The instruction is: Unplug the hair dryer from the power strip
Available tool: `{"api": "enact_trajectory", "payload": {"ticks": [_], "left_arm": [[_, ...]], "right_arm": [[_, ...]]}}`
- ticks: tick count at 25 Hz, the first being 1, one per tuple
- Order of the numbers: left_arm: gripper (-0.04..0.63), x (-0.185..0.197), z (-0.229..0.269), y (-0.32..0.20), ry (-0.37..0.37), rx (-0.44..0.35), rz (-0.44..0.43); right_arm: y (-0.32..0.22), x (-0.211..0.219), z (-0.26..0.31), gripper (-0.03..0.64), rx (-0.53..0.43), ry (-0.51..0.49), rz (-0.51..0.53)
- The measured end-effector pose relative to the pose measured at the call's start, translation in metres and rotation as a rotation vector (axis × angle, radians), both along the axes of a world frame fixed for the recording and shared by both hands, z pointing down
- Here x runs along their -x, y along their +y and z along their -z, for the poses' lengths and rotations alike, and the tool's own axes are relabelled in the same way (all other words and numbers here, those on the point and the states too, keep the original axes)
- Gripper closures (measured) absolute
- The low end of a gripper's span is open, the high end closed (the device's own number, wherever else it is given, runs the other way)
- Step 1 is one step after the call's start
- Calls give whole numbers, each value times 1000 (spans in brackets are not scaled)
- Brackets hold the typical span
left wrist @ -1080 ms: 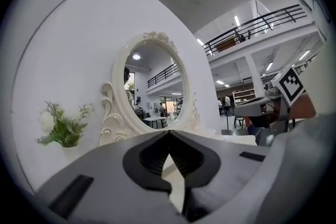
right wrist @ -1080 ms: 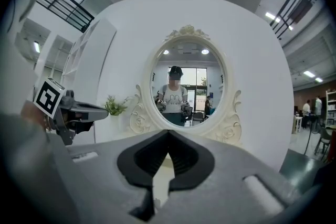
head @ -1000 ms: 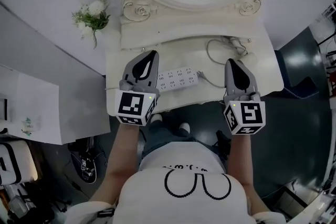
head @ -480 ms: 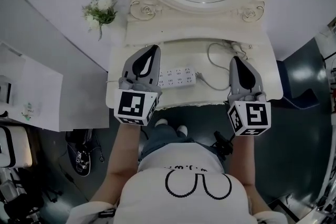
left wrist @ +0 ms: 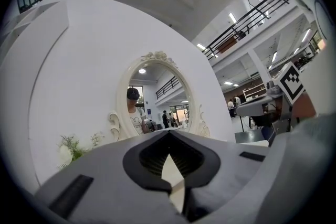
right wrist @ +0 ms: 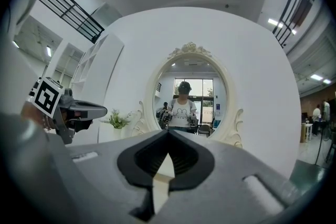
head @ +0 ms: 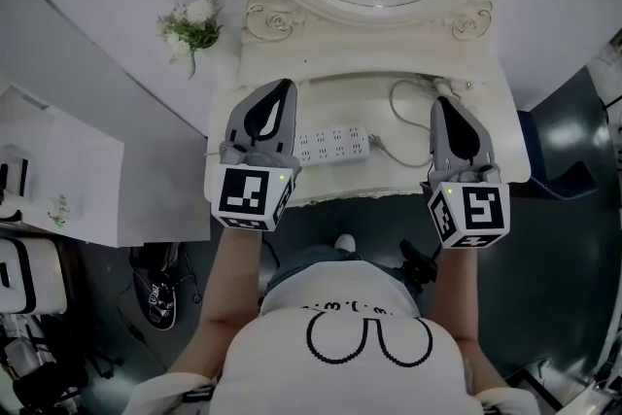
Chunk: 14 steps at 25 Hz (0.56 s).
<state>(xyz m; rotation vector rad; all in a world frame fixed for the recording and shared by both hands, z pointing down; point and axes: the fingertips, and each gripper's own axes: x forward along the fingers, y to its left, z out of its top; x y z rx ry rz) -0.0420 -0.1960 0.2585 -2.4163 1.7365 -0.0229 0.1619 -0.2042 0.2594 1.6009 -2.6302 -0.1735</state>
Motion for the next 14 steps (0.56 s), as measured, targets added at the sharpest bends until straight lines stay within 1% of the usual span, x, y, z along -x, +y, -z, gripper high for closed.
{"api": "enact_trajectory", "payload": {"ticks": [7, 14], "left_arm": [[597, 4, 13, 0, 5, -21, -23], [597, 10, 21, 1, 12, -39, -24]], "right_arm": [[8, 2, 14, 621, -32, -11, -34], [14, 3, 17, 621, -36, -12, -53]]}}
